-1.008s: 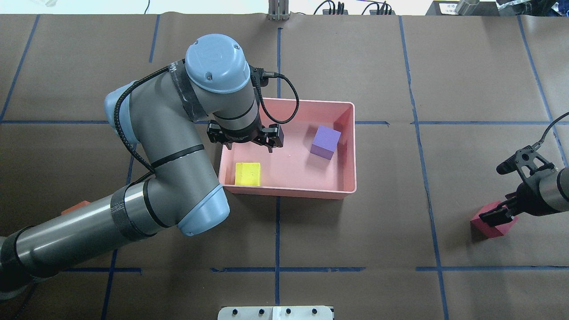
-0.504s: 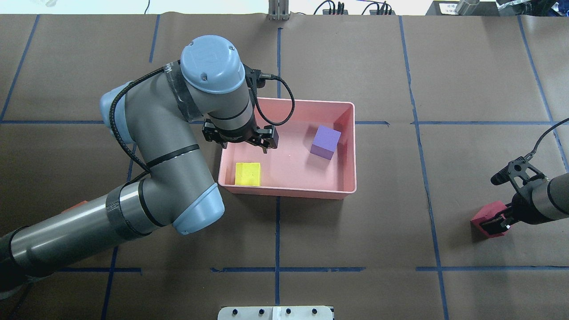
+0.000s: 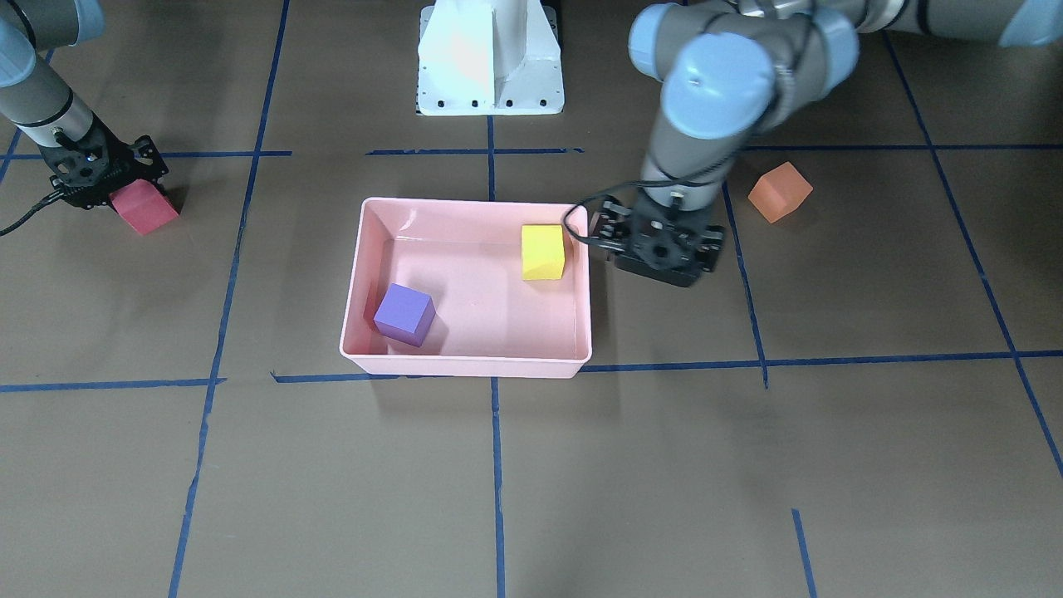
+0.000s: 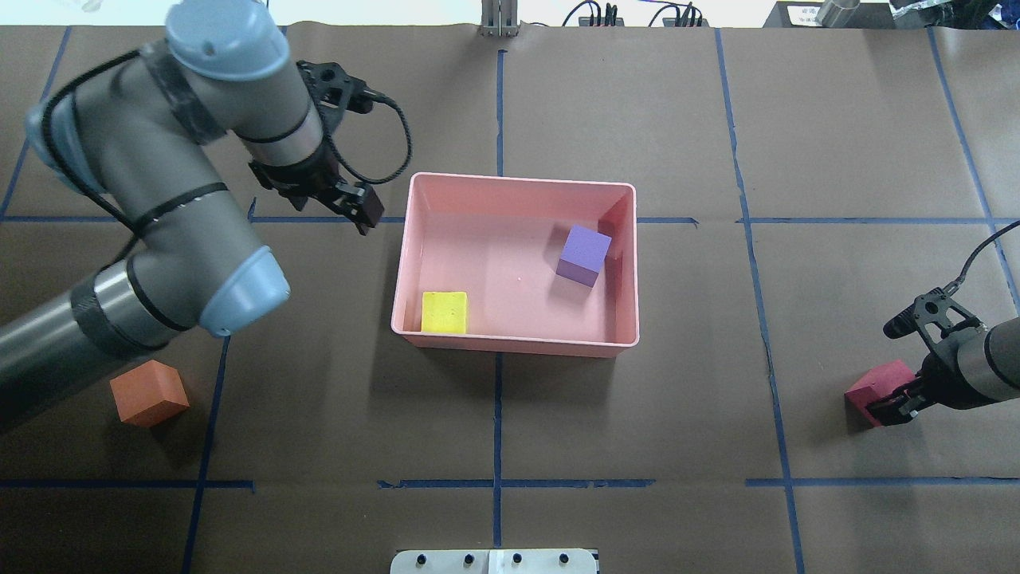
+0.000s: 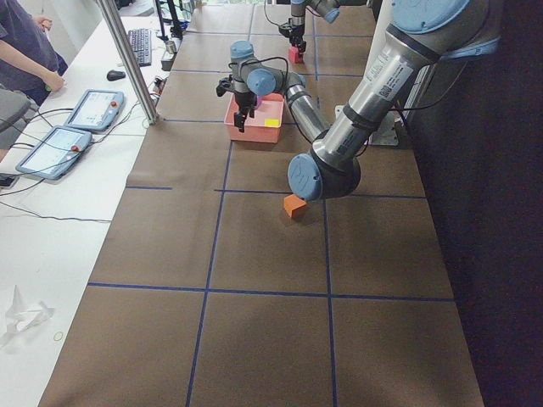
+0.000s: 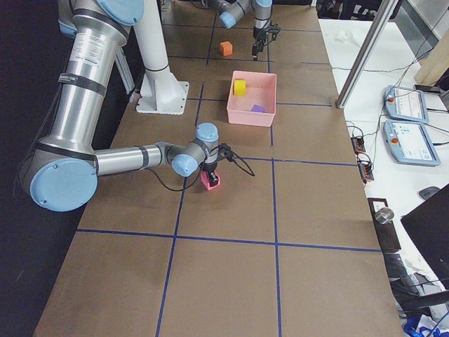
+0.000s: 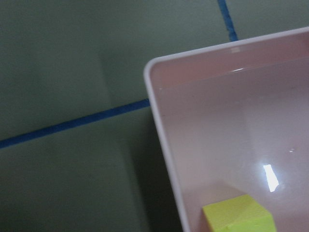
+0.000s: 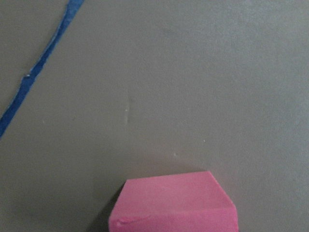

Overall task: Place blocks into pink bin with both arms
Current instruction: 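Carry the magenta cube into the pink bin and release it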

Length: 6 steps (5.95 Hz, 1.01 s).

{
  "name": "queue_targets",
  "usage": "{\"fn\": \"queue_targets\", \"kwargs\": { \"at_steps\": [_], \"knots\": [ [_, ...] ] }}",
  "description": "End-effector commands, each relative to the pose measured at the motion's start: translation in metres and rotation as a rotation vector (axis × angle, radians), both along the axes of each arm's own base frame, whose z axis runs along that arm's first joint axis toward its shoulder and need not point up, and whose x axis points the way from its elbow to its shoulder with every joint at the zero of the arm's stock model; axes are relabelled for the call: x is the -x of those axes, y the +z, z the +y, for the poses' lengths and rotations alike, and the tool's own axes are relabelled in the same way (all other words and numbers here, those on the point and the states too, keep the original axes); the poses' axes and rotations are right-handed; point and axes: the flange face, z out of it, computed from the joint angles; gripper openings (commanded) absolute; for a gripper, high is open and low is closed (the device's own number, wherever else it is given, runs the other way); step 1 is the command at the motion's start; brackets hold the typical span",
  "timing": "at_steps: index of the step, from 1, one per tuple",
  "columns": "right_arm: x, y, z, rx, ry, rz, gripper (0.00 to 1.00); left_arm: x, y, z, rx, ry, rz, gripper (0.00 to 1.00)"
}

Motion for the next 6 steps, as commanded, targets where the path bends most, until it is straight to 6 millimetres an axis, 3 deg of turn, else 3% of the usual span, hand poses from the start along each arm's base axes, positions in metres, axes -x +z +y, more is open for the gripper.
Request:
{"fn": "queue_targets", "kwargs": {
  "at_steps": [1,2,3,4,5,6],
  "knots": [
    [-0.003,-0.022,-0.005,0.111,0.096,-0.054,0.59,0.075,0.061,0.003,-0.113,0.118,-0.006,1.0],
    [-0.007,-0.05,-0.02,0.188,0.201,-0.103,0.59,0.105,0.1,0.021,-0.172,0.163,-0.019,1.0],
    [-0.004,-0.103,-0.044,0.291,0.277,-0.129,0.57,0.124,0.136,0.046,-0.209,0.165,0.003,1.0],
    [0.009,-0.191,-0.071,0.368,0.354,-0.121,0.57,0.142,0.185,0.069,-0.235,0.163,0.016,1.0],
    [0.032,-0.263,-0.097,0.424,0.406,-0.108,0.57,0.16,0.225,0.095,-0.286,0.158,0.049,1.0],
    [0.045,-0.324,-0.112,0.457,0.428,-0.073,0.57,0.171,0.245,0.111,-0.305,0.148,0.067,1.0]
  ]
}}
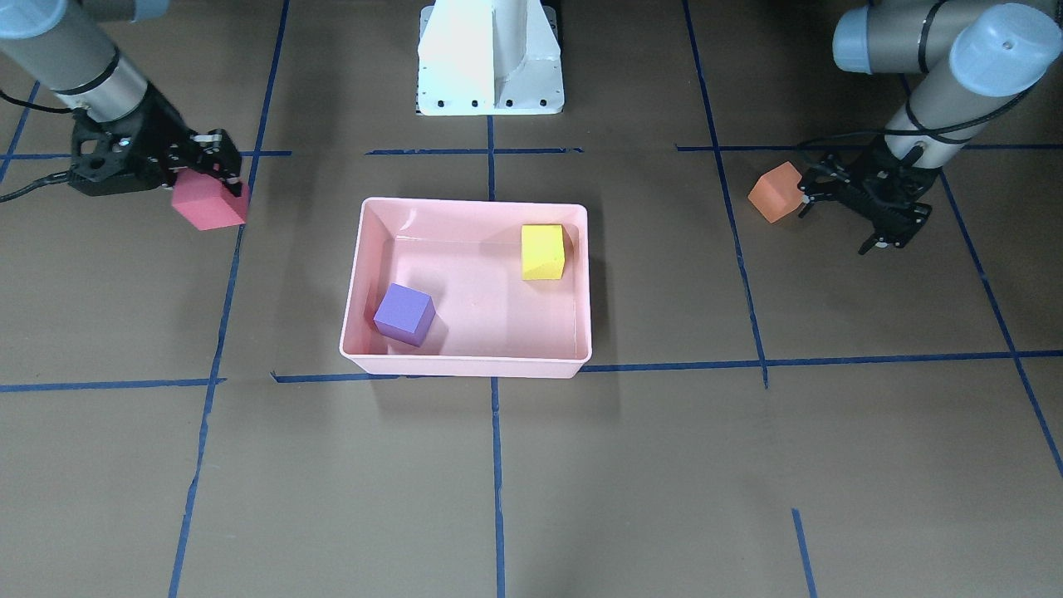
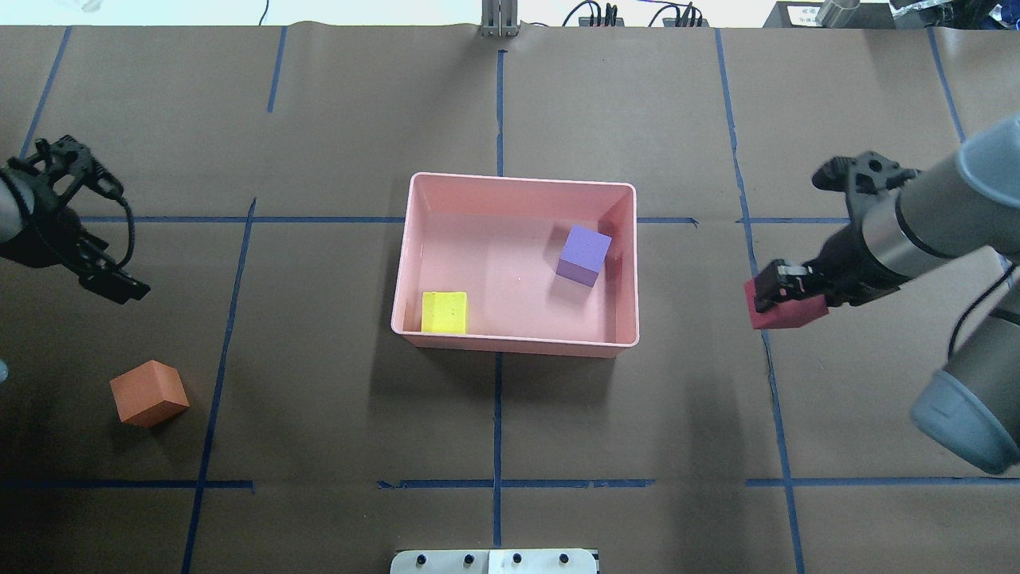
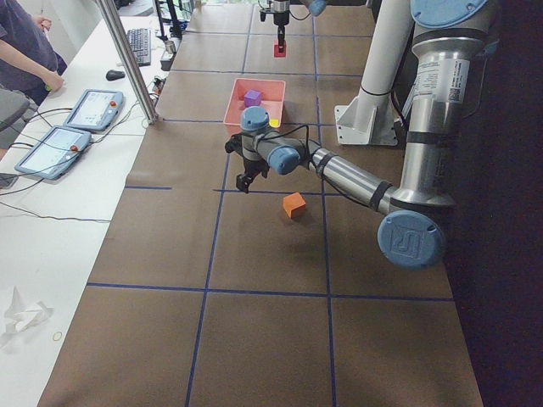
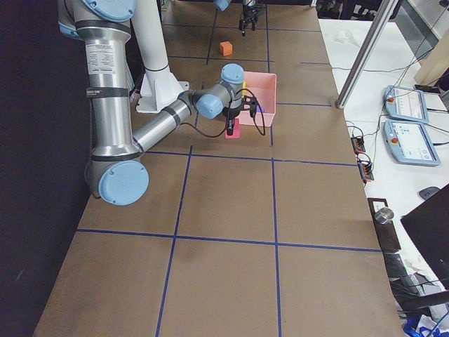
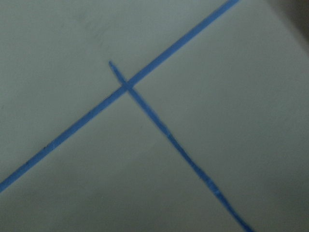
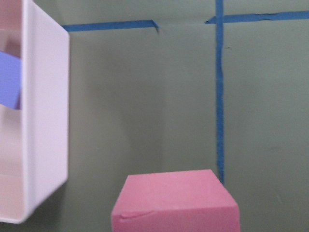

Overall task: Place blocks into pink bin with both arms
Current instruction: 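Carry the magenta cube into the pink bin and release it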

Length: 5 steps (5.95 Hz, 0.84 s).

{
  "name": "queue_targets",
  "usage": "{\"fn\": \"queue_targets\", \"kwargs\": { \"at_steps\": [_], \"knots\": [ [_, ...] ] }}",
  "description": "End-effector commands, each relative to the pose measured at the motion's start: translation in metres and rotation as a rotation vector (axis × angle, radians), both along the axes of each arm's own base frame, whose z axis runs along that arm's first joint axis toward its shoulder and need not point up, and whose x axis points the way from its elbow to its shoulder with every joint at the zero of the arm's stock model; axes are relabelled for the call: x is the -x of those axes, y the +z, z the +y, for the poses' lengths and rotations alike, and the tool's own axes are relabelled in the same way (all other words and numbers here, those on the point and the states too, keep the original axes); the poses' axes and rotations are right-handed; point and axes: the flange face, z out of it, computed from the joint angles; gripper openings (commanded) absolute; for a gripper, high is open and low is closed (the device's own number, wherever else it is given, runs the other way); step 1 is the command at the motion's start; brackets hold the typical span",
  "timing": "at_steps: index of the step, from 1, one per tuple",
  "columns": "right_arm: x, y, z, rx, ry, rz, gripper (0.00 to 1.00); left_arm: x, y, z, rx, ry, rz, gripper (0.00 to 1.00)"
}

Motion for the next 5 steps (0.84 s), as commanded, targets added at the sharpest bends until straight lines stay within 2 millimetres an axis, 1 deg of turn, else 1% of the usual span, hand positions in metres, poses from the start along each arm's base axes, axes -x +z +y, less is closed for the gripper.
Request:
{"fn": "queue_targets", "kwargs": {
  "at_steps": [1,2,3,4,5],
  "knots": [
    [0.027,-0.1,-0.015,0.089,0.053,0.035,0.57,0.019,0.028,0.026,-0.006,-0.016,0.021,1.0],
    [0.064,-0.118,-0.007,0.136,0.129,0.054,0.58,0.017,0.021,0.028,-0.015,-0.044,0.059,1.0],
    [0.107,-0.139,-0.001,0.156,0.19,0.076,1.0,0.021,0.03,0.04,-0.037,-0.034,0.075,1.0],
    [0.114,-0.144,0.002,0.136,0.194,0.078,1.0,0.01,0.027,0.047,-0.056,-0.004,0.09,1.0],
    [0.111,-0.145,0.004,0.126,0.182,0.073,1.0,-0.012,0.027,0.059,-0.058,0.048,0.089,1.0]
  ]
}}
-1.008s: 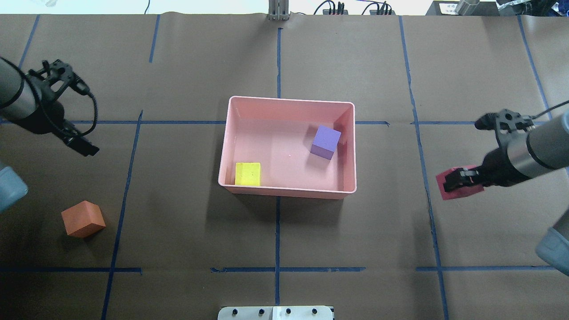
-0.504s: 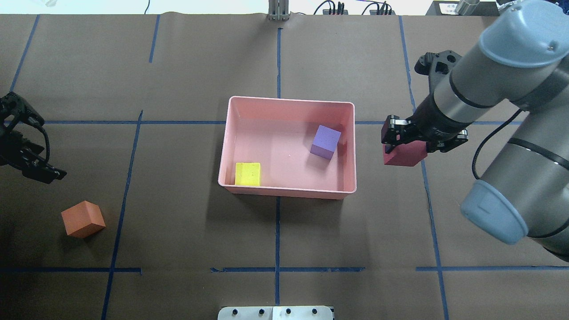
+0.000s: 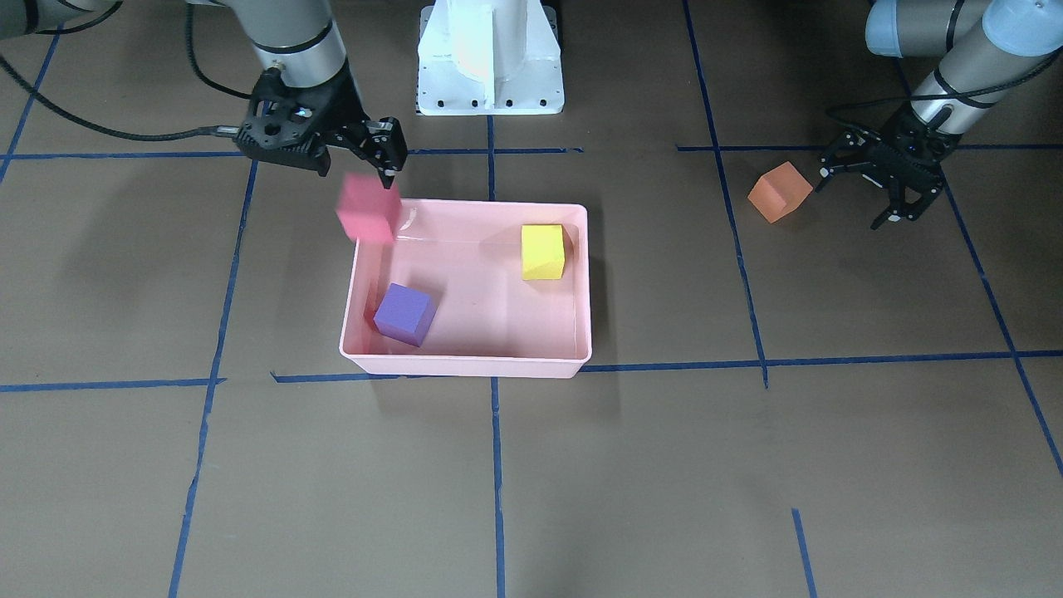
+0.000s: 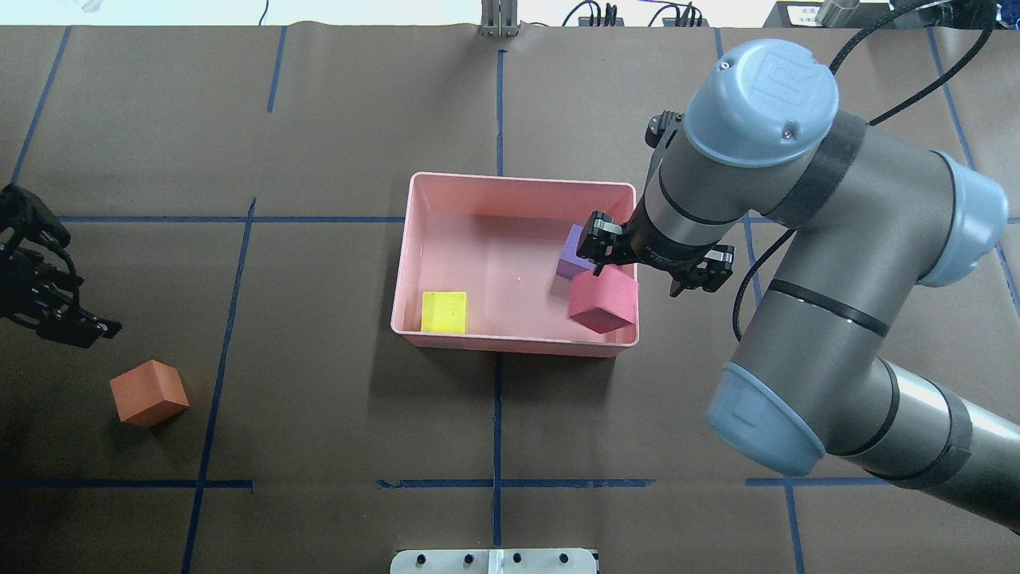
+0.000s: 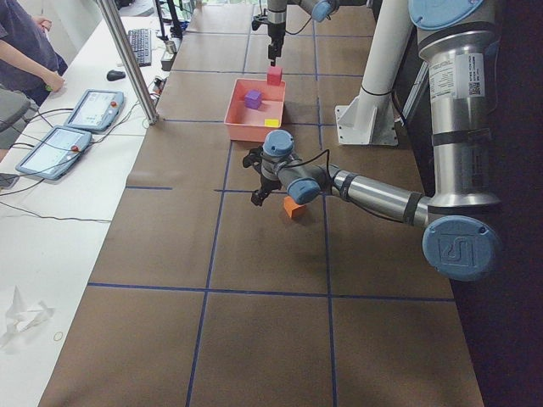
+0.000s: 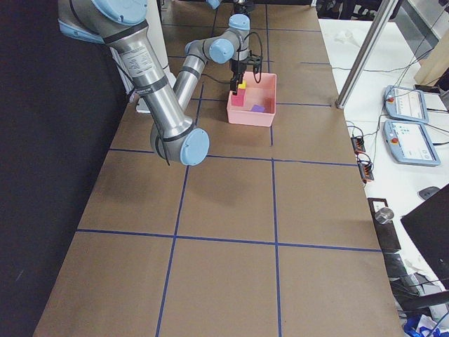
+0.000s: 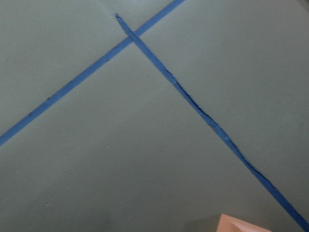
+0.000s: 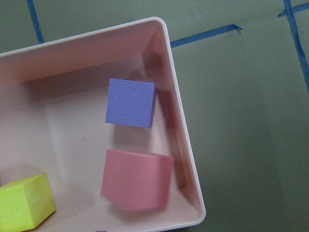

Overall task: Place blocks into pink bin with both arms
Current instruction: 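Carry the magenta cube into the pink bin and release it, then grasp the orange cube with the left gripper while the right gripper withdraws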

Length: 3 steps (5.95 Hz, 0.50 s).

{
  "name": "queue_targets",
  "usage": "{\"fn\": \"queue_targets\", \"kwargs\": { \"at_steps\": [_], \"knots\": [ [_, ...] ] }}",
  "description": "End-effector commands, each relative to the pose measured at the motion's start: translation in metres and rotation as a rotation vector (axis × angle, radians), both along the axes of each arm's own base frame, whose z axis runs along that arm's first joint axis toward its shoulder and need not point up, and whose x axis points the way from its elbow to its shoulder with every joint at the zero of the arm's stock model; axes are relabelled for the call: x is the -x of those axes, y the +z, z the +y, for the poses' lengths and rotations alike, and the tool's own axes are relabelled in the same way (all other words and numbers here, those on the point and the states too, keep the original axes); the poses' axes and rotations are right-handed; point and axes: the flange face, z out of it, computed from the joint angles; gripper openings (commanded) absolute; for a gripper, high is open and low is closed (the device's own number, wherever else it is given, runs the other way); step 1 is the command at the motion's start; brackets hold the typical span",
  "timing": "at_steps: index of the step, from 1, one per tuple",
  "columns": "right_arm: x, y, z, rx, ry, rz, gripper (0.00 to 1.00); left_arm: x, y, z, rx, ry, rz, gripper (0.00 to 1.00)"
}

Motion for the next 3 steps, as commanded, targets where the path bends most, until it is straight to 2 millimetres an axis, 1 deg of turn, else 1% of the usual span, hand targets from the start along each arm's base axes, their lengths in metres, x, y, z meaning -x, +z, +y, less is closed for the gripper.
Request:
{"fn": "queue_targets", "kwargs": {
  "at_steps": [1,2,3],
  "knots": [
    [-0.002,-0.003,0.003,-0.026,-0.017,0.0,1.0,-0.036,0.002,0.025,-0.022,0.093,0.007,1.0],
    [-0.013,-0.002,0.006,-0.06,-0.04,-0.008,1.0,-0.041,0.011,0.039,-0.054,0.104,0.007,1.0],
    [-0.014,0.0,0.006,-0.059,-0.041,-0.005,1.0,-0.048,0.012,0.046,-0.054,0.123,0.006,1.0]
  ]
}}
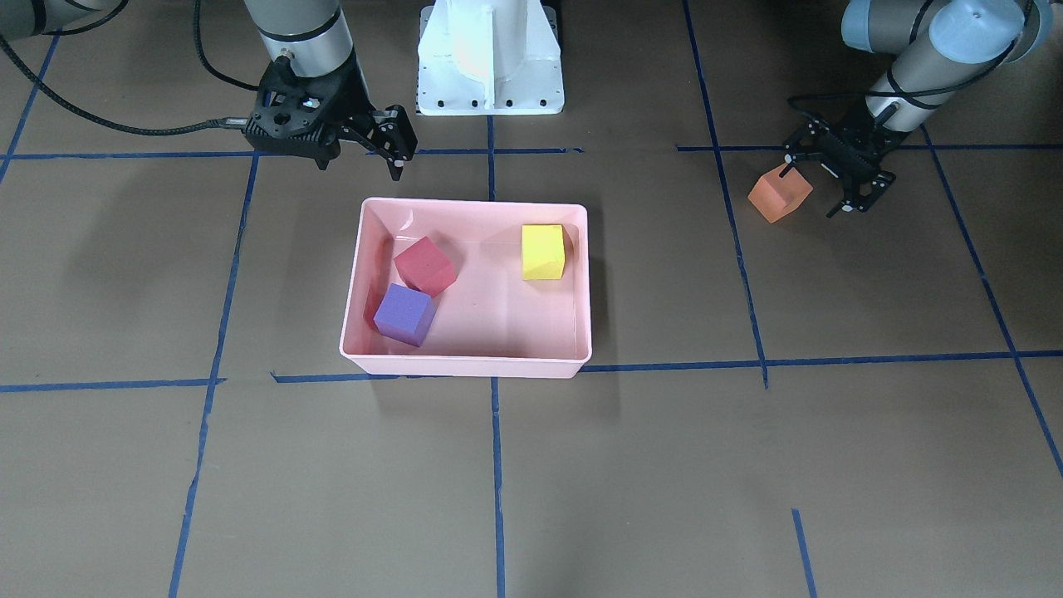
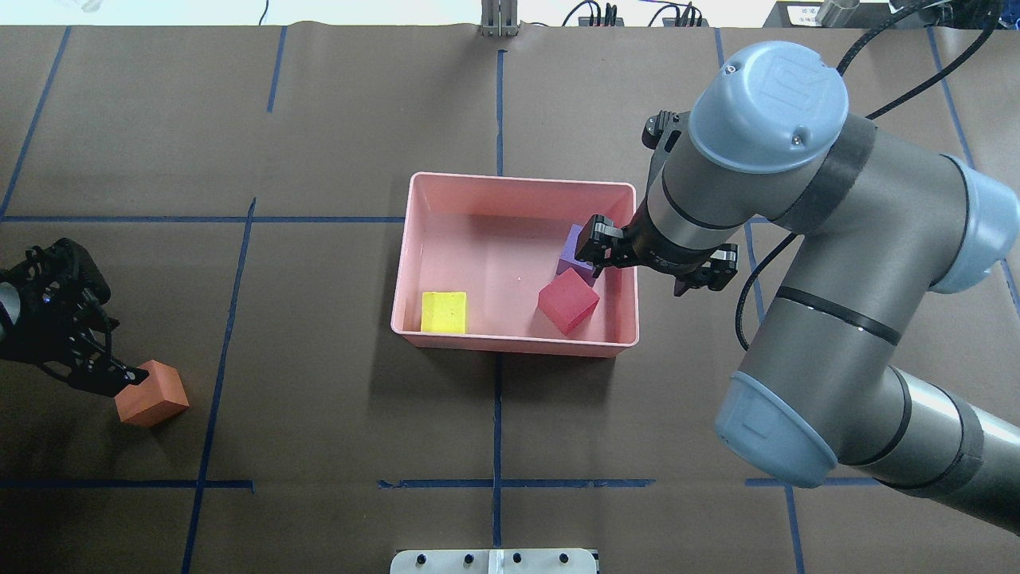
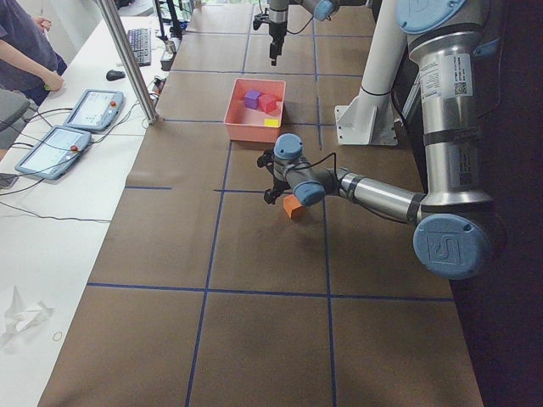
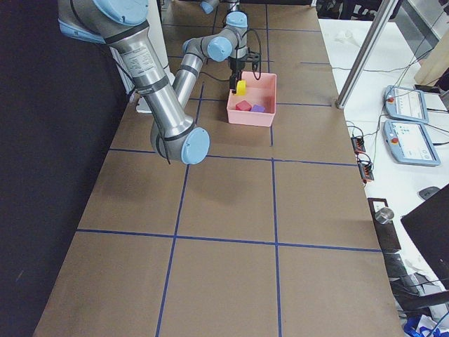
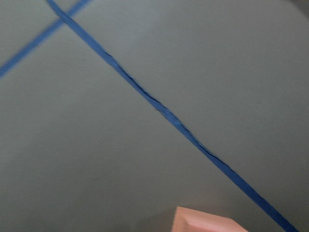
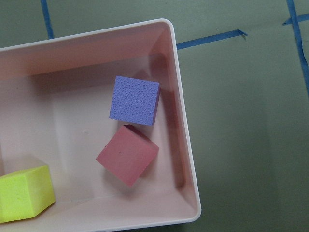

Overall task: Place blocks into pink bin with both arms
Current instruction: 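Grasp the orange cube with the left gripper while the right gripper withdraws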

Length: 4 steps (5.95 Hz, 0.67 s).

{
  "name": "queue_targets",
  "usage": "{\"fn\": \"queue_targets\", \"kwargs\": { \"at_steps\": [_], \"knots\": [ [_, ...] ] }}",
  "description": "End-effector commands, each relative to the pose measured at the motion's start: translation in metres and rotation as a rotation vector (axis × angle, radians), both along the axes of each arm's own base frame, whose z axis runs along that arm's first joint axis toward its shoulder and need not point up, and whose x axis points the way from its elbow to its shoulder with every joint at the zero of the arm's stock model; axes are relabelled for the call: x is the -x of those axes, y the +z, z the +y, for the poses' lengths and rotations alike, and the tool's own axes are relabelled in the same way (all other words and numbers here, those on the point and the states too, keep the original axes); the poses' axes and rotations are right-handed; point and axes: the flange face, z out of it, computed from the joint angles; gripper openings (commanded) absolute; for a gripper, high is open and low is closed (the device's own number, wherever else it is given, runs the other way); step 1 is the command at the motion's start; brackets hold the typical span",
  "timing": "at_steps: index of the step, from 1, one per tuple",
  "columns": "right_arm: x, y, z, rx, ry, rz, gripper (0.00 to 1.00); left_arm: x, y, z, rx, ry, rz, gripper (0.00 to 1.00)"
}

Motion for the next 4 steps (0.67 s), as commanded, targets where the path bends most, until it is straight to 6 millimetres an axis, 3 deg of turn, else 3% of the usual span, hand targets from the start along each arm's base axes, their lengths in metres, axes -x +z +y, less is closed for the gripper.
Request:
{"fn": "queue_targets", "kwargs": {
  "at_steps": [1,4],
  "knots": [
    [-0.005,0.008,0.001,-0.002,-0.005,0.008,1.0,-0.02,0.005,0.018,-0.004,0.052,-0.004,1.0],
    [-0.005,0.011,0.0,-0.001,-0.004,0.013,1.0,-0.038,0.022,0.029,0.015,0.098,-0.029,1.0]
  ]
}}
